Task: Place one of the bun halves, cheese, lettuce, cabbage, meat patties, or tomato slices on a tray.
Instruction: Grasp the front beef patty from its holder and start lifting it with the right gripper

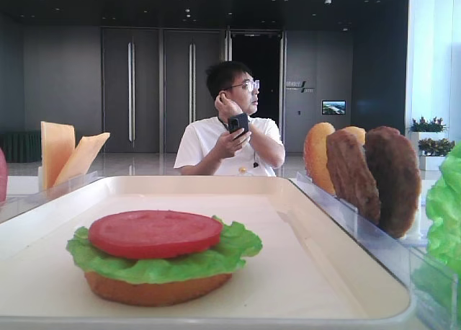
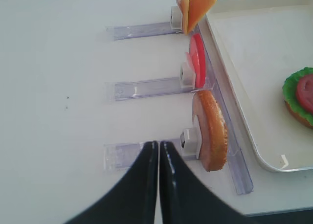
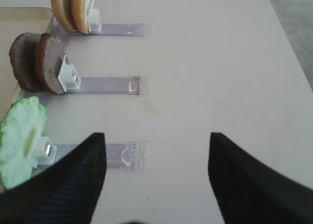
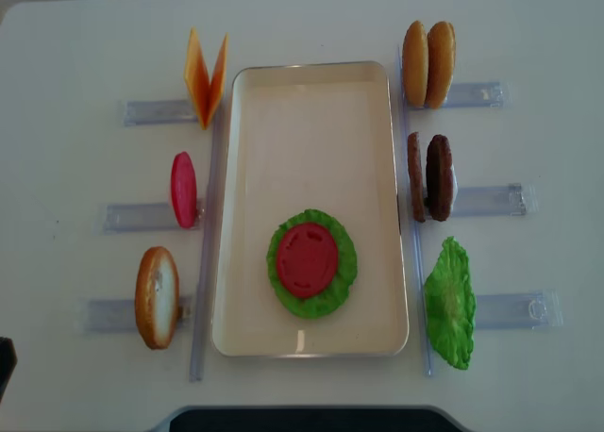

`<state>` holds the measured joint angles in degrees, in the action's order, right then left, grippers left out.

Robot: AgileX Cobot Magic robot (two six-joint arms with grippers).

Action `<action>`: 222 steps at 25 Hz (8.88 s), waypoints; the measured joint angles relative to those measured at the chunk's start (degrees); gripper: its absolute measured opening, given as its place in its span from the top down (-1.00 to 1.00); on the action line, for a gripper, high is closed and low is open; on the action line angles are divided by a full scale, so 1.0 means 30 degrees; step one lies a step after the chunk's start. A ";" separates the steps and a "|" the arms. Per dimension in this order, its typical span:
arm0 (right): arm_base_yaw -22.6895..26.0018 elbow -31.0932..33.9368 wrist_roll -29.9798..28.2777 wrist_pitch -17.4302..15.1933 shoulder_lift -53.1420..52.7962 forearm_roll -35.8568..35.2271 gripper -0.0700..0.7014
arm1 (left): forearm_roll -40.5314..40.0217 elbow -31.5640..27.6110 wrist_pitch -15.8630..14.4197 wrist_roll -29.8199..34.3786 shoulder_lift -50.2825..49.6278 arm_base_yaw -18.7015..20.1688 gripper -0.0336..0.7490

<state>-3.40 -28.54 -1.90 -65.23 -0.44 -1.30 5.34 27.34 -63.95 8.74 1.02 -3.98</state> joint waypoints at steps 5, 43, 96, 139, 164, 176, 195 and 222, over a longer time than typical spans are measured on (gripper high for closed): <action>0.0000 0.0000 0.0000 0.0000 0.0000 0.0000 -0.38 | 0.0000 0.0000 0.0000 0.0000 0.0000 0.0000 0.91; 0.0000 -0.0201 0.0373 0.0273 0.4475 0.0040 -0.38 | 0.0000 0.0000 0.0000 -0.0014 0.0000 0.0000 0.91; -0.0854 -1.0453 0.2539 0.0353 2.6140 0.0057 -0.70 | 0.0000 0.0000 0.0020 -0.0014 0.0000 0.0000 0.91; -1.2204 -1.5819 0.9278 0.1092 3.1941 0.0957 -0.70 | 0.0000 0.0000 0.0020 -0.0014 0.0000 0.0000 0.93; -1.2204 -1.5819 0.8271 0.1495 3.2123 0.0920 -0.70 | 0.0000 0.0000 0.0020 -0.0014 0.0000 0.0000 0.93; -1.2204 -1.5819 0.8271 0.0974 3.3192 0.0959 -0.70 | 0.0000 0.0000 0.0020 -0.0014 0.0000 0.0000 0.93; -1.2204 -1.5819 0.8347 0.1988 3.3582 0.1502 -0.70 | 0.0000 0.0000 0.0020 -0.0014 0.0000 0.0000 0.93; -1.2204 -1.5819 0.8347 0.1892 3.4748 0.3089 -0.70 | 0.0000 0.0000 0.0020 -0.0014 0.0000 0.0000 0.93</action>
<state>-40.02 -76.00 23.14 -59.55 103.81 7.97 5.34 27.34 -63.89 8.70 1.02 -3.98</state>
